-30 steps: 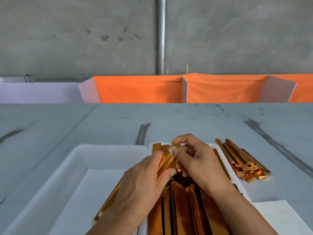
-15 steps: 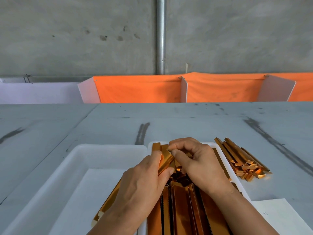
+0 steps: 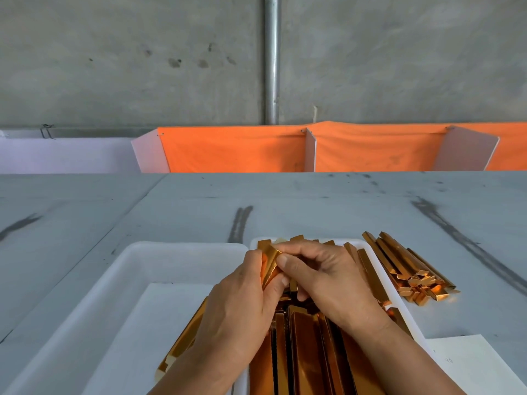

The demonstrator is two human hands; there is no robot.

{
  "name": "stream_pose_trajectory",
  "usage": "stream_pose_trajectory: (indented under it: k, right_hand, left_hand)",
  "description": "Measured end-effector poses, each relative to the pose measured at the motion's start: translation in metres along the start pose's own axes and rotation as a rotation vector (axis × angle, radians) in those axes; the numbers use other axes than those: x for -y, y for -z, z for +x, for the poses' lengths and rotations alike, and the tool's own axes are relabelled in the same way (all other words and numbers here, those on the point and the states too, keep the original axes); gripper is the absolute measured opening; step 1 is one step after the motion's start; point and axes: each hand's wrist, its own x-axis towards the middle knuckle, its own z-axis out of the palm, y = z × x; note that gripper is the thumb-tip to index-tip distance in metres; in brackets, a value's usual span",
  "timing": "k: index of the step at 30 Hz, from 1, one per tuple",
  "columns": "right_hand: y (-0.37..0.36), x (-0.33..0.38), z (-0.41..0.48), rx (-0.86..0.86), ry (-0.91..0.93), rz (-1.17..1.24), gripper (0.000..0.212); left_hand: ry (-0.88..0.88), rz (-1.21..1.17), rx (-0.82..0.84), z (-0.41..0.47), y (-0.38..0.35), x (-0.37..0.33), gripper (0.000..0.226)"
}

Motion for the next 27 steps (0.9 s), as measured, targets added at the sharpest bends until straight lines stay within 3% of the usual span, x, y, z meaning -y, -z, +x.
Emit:
stream_pose_trajectory:
  k: [9,19,27]
  right_hand:
    - [-0.002,0.000,-0.001,-0.001,0.002,-0.003,0.021]
    - [-0.001,0.000,0.000,0.003,0.043,-0.049,0.023]
    - [0.011,0.001,0.007,-0.077,-0.215,0.250,0.019]
  left_hand:
    - [-0.012,-0.035,-0.028,0.000,-0.002,0.002,0.060]
    - [-0.047,-0.095,-0.044,0.001,-0.003,0.002,0.055]
    - [-0.092,-0.061,-0.026,-0.003,-0.003,0.001,0.065]
